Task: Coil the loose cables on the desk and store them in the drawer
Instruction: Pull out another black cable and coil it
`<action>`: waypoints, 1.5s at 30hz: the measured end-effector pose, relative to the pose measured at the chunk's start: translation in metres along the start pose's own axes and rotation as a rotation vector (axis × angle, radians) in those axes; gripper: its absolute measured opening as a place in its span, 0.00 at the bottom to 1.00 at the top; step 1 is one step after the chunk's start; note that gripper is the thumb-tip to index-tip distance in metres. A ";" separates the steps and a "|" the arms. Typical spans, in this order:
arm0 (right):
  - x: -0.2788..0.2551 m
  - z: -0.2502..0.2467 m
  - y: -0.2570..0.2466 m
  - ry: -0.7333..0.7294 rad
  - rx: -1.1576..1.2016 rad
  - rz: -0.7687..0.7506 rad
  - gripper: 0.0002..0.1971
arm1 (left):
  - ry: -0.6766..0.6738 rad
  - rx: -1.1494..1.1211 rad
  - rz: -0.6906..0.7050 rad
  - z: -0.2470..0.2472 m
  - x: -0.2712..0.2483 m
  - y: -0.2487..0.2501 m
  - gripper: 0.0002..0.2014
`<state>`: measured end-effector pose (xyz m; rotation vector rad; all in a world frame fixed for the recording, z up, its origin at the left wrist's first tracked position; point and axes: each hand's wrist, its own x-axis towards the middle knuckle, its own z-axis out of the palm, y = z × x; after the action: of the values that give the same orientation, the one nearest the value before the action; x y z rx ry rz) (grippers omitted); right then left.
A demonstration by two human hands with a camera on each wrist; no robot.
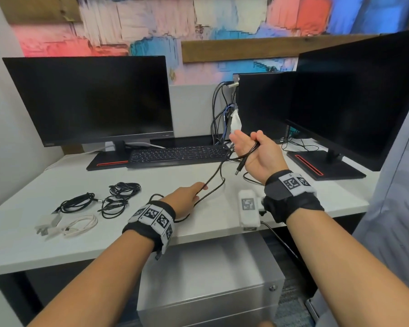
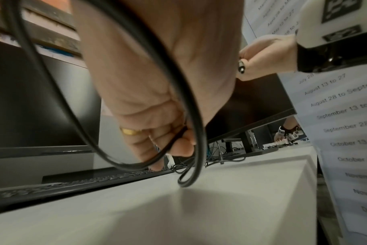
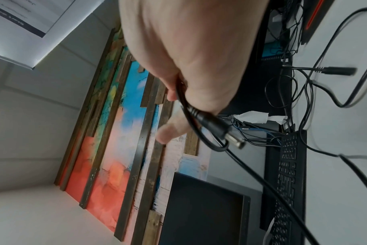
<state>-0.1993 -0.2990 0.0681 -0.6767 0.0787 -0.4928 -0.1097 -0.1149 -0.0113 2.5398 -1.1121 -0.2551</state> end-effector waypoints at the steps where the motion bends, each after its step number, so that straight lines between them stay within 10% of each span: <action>1: 0.001 0.000 0.002 -0.005 0.003 -0.005 0.14 | -0.021 0.012 0.027 -0.002 -0.001 0.002 0.19; 7: 0.003 0.004 0.008 0.042 -0.260 -0.091 0.11 | -0.005 0.100 0.214 -0.013 -0.005 0.015 0.19; 13: -0.009 0.008 0.017 0.076 -1.172 -0.237 0.10 | 0.209 0.156 0.334 -0.026 -0.006 0.027 0.15; 17: -0.006 -0.002 0.023 -0.058 -1.576 -0.060 0.09 | 0.467 0.230 0.344 -0.038 -0.003 0.016 0.10; 25: -0.014 -0.006 0.024 -0.259 -1.481 0.146 0.24 | 0.777 0.422 0.272 -0.063 0.008 0.000 0.07; 45: -0.013 0.007 0.010 -0.192 -0.513 0.111 0.30 | 0.436 0.134 -0.046 -0.018 0.011 0.011 0.16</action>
<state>-0.2050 -0.2820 0.0661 -1.2126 0.0615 -0.2975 -0.1042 -0.1260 0.0091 2.5607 -0.9246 0.3591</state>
